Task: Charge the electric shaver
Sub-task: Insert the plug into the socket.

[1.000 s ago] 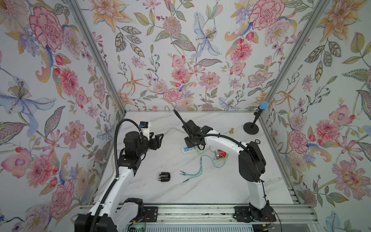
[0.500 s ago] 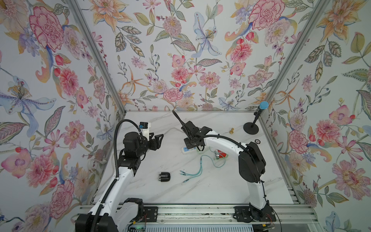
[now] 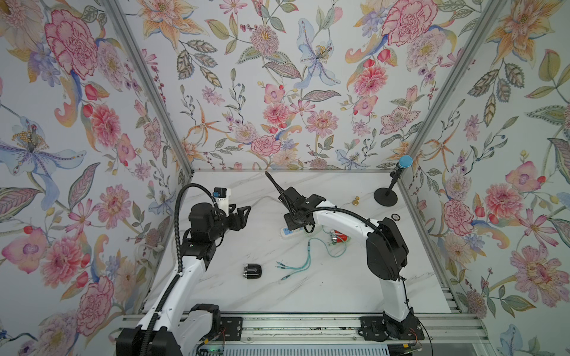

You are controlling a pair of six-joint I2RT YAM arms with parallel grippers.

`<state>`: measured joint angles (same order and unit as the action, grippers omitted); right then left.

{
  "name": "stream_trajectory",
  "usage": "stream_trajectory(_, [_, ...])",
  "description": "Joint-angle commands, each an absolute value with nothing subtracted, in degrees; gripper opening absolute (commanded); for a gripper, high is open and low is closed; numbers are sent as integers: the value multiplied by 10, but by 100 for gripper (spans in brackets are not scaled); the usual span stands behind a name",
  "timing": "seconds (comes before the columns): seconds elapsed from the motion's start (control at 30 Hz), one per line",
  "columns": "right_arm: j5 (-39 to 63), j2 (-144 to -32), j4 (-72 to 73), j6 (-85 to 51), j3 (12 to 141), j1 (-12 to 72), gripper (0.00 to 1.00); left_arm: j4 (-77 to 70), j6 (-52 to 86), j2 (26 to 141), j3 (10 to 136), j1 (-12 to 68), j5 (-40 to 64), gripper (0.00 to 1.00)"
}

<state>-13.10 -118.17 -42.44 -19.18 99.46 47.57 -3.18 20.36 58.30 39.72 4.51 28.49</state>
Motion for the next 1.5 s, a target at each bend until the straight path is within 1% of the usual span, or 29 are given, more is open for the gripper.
stream_trajectory(0.0, [-134,-1185,-477,-204,988,477,1,-45,206,586,389,37,301,69])
stream_trajectory(0.57, [-144,-1244,-484,-202,997,473,1,-43,205,586,388,27,304,69])
stream_trajectory(0.77, [-137,-1228,-445,-210,945,469,1,-45,207,589,388,24,308,69])
stream_trajectory(0.9, [-139,-1234,-444,-208,947,468,1,-44,207,591,391,24,307,69])
stream_trajectory(1.07, [-136,-1233,-443,-201,965,464,15,-39,208,587,397,24,302,69])
stream_trajectory(1.17, [-134,-1222,-445,-188,983,462,30,-33,207,585,403,24,302,69])
stream_trajectory(1.23, [-127,-1211,-447,-177,995,462,43,-28,208,581,406,23,302,69])
stream_trajectory(1.27, [-125,-1206,-448,-171,999,462,47,-25,209,578,408,24,301,69])
stream_trajectory(1.4, [-106,-1186,-467,-149,1019,461,58,-13,207,563,410,24,296,69])
stream_trajectory(1.47, [-92,-1179,-475,-141,1026,461,59,-10,208,559,412,24,296,70])
